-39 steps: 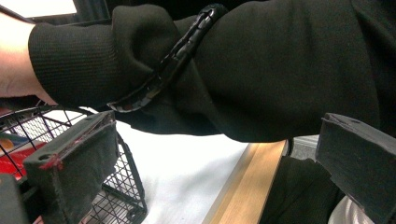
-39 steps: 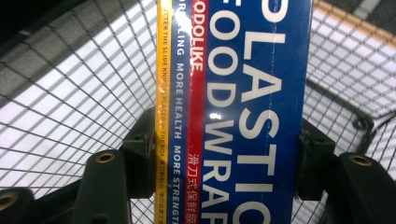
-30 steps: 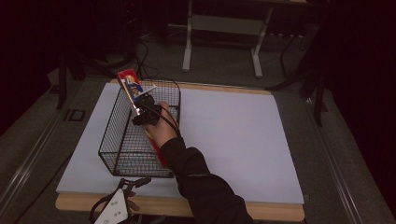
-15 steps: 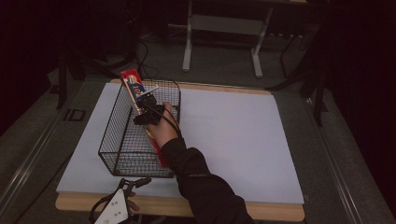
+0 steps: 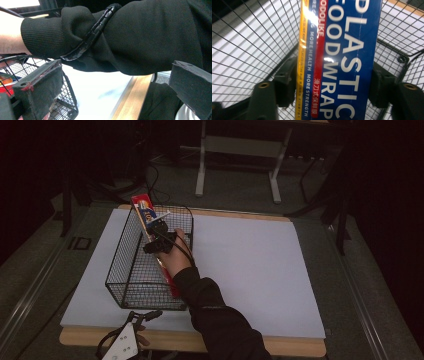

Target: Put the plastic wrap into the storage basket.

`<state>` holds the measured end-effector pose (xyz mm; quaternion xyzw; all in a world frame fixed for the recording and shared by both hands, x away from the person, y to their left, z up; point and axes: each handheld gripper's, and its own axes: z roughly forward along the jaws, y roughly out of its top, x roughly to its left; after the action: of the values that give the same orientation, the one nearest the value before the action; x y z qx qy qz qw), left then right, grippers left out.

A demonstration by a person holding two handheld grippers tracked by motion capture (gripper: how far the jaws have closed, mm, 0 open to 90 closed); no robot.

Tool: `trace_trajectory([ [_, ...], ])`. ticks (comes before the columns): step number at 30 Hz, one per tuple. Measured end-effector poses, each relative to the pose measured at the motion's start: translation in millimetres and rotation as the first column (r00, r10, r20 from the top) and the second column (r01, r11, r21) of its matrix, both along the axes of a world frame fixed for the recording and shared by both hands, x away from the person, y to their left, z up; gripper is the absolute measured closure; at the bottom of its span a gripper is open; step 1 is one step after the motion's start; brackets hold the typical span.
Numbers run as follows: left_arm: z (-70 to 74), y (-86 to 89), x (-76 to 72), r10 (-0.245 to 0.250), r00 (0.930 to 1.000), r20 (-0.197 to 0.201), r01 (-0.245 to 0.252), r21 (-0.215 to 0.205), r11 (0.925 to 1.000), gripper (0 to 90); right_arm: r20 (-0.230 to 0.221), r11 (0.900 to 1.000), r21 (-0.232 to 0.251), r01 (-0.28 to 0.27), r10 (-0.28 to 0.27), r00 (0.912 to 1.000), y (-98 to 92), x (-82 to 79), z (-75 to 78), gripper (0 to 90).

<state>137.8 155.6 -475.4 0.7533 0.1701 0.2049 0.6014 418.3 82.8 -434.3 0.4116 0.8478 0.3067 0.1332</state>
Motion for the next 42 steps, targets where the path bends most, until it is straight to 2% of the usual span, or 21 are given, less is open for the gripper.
trace_trajectory([
  [2,0.1,0.1,-0.1,-0.001,1.0,0.0,0.001,-0.001,1.0,0.0,0.0,1.0,0.01,-0.007,0.007,1.0,-0.5,-0.4,1.9,28.8],
  [6,-0.1,0.4,-0.1,0.0,1.0,0.0,0.0,0.0,1.0,0.0,-0.005,0.998,0.013,-0.065,0.065,0.9979,-2.8,-2.1,1.8,17.9],
  [8,-0.2,0.3,0.0,-0.001,1.0,-0.001,0.001,0.002,1.0,0.0,-0.003,0.996,0.016,-0.085,0.085,0.9964,-4.8,-3.3,2.2,15.4],
  [10,-0.3,0.1,0.0,0.0,1.0,-0.001,0.0,0.002,1.0,0.0,0.0,0.994,0.04,-0.103,0.103,0.9946,-8.1,-4.8,4.3,14.5],
  [12,-0.3,0.2,0.1,0.0,1.0,-0.002,0.0,0.001,1.0,0.0,0.019,0.991,0.022,-0.133,0.132,0.991,-10.7,-6.9,6.3,13.1],
  [18,-0.7,-0.7,0.4,-0.002,1.0,-0.004,0.002,0.006,1.0,0.0,0.041,0.986,0.053,-0.156,0.154,0.9872,-22.9,-12.9,17.7,13.2],
  [26,-1.4,-1.9,1.0,-0.003,1.0,-0.009,0.003,0.008,1.0,0.0,0.067,0.981,0.066,-0.182,0.178,0.9818,-42.8,-21.2,27.7,13.2],
  [36,-2.6,-2.6,2.4,0.0,0.9999,-0.014,0.0,0.016,0.9999,0.0,0.118,0.972,0.097,-0.213,0.202,0.9723,-77.5,-40.1,40.5,13.5],
  [42,-3.0,-4.0,2.6,0.001,0.9999,-0.012,-0.001,0.026,0.9997,0.1,0.132,0.972,0.104,-0.211,0.197,0.9715,-101.4,-50.1,45.8,13.5],
])
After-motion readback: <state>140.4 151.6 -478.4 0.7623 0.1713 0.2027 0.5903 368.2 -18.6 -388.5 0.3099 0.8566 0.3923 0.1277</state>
